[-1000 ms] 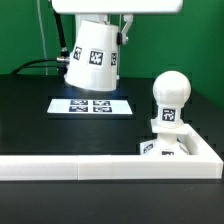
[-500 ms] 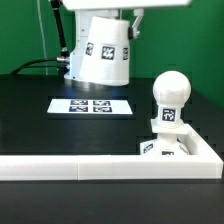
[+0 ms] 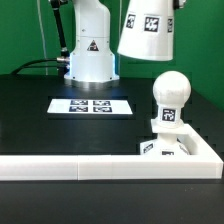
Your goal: Assemble lamp
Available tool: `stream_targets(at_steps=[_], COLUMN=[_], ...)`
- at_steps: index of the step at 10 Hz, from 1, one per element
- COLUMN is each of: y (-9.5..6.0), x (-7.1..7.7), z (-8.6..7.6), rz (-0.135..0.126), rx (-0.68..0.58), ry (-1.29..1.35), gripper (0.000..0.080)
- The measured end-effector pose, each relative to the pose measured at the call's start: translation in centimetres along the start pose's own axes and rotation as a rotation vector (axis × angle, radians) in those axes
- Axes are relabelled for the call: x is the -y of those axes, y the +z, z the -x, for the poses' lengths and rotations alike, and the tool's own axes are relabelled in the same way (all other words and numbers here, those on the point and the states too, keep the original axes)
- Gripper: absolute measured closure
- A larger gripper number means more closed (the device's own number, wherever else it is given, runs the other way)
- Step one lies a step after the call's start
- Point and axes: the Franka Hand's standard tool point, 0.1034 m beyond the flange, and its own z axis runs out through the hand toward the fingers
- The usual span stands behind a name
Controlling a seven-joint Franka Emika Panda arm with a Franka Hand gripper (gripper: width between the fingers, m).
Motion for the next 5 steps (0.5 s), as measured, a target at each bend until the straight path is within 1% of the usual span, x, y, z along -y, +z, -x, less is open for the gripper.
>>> stream_targets(at_steps=[1, 2, 5], y=[0.4, 1.3, 4.6], x=[0.9, 1.5, 2.4], z=[-0.2, 0.0, 0.3], rz=[0.001, 0.004, 0.013], rx=[-0.009, -0.012, -0.033], ry=[0.001, -0.009, -0.031], gripper=[0.0755, 0.0755, 0.0755])
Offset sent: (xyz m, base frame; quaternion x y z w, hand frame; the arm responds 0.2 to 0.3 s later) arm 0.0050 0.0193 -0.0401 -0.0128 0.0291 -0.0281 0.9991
